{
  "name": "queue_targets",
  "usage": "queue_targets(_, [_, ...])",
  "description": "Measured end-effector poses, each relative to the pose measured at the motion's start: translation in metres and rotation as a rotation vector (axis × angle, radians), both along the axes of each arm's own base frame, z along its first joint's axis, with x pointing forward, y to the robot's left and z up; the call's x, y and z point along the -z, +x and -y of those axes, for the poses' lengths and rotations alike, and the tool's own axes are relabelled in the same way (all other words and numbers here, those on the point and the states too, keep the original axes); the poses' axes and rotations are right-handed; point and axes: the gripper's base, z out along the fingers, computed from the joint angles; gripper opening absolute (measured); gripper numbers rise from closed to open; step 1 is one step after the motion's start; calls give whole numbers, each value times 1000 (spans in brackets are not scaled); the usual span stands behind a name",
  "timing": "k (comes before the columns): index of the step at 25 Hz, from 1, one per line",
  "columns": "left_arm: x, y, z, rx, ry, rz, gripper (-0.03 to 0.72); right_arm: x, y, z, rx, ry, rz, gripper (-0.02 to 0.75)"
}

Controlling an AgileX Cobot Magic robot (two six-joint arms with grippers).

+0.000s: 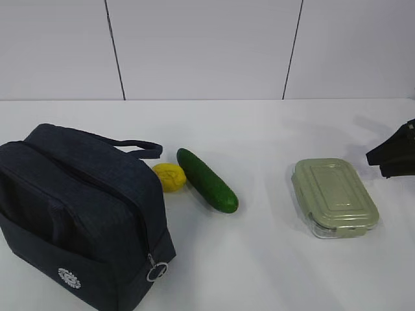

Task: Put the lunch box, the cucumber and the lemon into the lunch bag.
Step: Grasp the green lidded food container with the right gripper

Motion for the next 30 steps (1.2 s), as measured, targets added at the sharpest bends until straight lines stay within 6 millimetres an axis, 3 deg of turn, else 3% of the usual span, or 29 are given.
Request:
queue_targets(6, [0,0,0,0,0,0,432,2,-2,1,-12,-19,-16,465])
queue_targets(10, [0,0,0,0,0,0,432,2,-2,1,-5,-16,-26,614])
queue_targets(12, [0,0,0,0,0,0,432,2,-2,1,-3,-16,-28,642])
queue_targets(20, [0,0,0,0,0,0,432,0,0,0,16,7,-16,546])
queue_targets(30, [0,0,0,0,0,0,432,22,-20,-14,5,96,-21,527])
